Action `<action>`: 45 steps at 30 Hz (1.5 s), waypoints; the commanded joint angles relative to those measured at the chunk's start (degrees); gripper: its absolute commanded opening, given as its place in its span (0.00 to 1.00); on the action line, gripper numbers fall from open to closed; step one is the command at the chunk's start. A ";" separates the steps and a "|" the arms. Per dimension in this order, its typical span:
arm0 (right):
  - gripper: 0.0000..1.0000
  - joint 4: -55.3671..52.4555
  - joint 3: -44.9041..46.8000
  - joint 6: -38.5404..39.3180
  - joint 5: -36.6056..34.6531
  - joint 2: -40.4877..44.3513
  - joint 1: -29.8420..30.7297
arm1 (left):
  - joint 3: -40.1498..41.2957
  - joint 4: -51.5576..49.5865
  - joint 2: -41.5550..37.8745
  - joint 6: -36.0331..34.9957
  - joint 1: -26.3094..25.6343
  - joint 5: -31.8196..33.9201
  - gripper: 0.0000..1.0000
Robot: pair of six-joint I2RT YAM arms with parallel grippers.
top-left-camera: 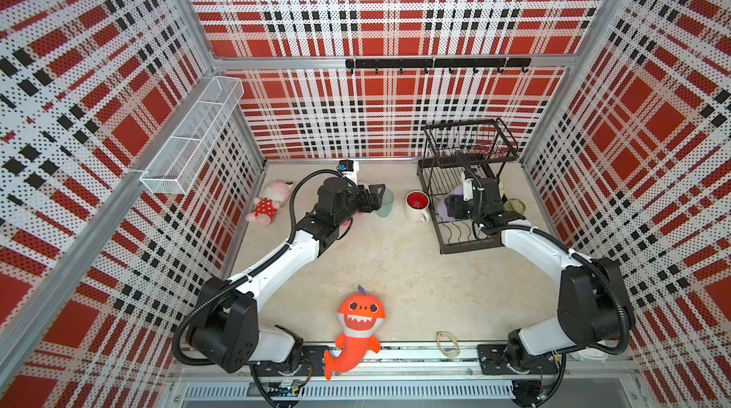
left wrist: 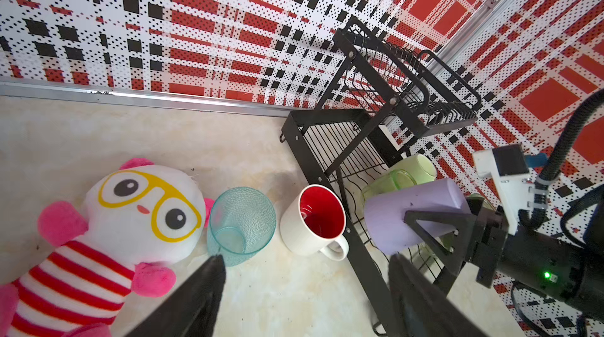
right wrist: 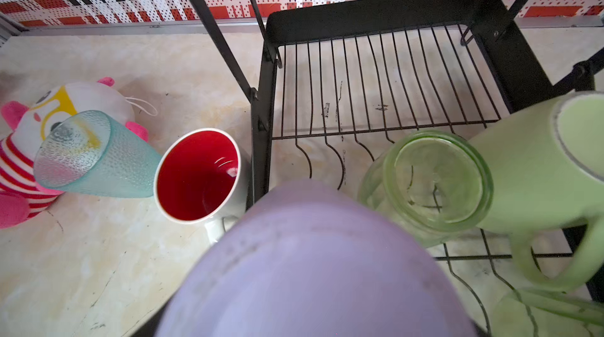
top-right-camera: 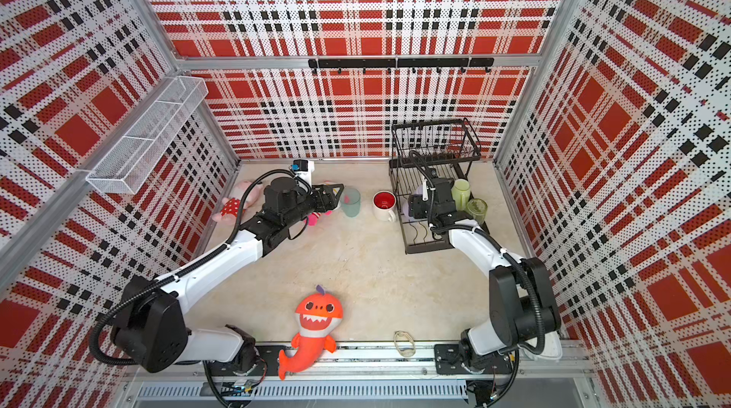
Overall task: Load cups into a dish rack
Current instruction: Place the cup upside down at the dish rack.
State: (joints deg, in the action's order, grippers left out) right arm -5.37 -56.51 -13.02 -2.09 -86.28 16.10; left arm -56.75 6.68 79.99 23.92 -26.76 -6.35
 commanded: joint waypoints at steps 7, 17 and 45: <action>0.64 6.08 0.42 7.06 0.62 -1.71 0.69 | -2.21 -0.74 0.77 -0.98 -0.41 1.25 0.82; 0.65 7.73 0.28 12.35 -0.59 -4.70 0.70 | -2.66 -1.23 1.04 -1.25 -0.44 1.50 0.82; 0.84 9.30 -2.07 11.57 -0.73 -9.88 0.71 | -2.53 -2.72 3.82 -1.25 -0.09 3.79 0.83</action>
State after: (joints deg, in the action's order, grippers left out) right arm 2.28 -57.98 -1.48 -3.16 -96.66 16.45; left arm -57.69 4.21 83.35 23.49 -26.79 -3.11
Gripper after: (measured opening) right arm 0.833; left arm 0.832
